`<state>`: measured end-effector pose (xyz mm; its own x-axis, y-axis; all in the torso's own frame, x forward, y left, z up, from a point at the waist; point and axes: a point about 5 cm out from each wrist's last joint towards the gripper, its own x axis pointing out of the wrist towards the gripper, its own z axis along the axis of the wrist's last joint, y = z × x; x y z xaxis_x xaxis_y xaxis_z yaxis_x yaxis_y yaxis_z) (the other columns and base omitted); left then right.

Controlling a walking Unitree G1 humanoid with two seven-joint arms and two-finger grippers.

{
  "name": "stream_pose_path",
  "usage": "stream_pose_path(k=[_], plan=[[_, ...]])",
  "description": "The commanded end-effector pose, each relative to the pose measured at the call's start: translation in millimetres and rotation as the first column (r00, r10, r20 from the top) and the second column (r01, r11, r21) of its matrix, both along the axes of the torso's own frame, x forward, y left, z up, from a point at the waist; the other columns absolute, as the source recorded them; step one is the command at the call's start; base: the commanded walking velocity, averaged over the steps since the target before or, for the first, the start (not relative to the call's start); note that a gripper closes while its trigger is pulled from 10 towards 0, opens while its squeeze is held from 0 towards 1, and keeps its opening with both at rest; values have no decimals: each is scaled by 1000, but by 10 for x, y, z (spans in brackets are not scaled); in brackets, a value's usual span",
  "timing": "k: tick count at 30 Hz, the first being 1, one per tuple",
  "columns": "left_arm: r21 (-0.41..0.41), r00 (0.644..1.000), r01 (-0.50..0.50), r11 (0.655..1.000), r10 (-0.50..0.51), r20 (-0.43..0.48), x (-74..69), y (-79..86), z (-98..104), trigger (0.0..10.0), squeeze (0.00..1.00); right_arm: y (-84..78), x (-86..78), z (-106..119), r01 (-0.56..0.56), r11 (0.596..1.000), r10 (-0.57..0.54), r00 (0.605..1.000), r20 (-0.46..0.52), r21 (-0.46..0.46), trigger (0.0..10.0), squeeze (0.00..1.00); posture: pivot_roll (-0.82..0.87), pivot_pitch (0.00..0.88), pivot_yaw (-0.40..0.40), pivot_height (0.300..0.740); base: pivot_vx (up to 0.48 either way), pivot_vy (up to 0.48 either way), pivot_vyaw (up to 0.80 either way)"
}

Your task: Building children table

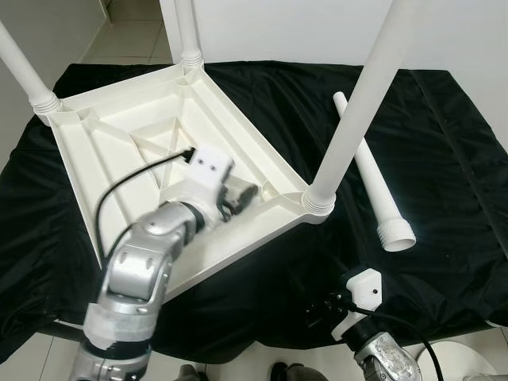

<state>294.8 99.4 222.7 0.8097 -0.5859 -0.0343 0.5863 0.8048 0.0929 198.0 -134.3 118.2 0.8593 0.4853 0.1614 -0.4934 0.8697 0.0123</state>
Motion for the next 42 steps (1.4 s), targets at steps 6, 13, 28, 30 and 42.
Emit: stream_pose_path(k=[6,13,28,30,42], plan=[[39,981,169,985,-171,89,33,119,107,10000,0,-15,105,257,-67,989,65,998,20,134,10000,0,-44,147,19,740,0,0,0],[53,983,143,988,-148,109,68,208,131,10000,0,-34,206,346,-125,983,121,992,43,133,10000,0,-38,147,17,740,0,0,0],[59,978,142,988,-149,146,4,255,110,10000,0,-210,839,614,-257,964,253,966,61,63,10000,0,-16,161,-42,740,0,0,0],[54,977,147,988,-154,148,2,234,93,10000,0,-281,953,659,-270,962,268,962,53,32,10000,0,-18,164,-44,740,0,0,0],[92,969,189,978,-201,143,-41,206,47,10000,0,-662,1291,824,-14,999,9,990,141,31,10000,0,-14,184,-42,740,0,0,0]])
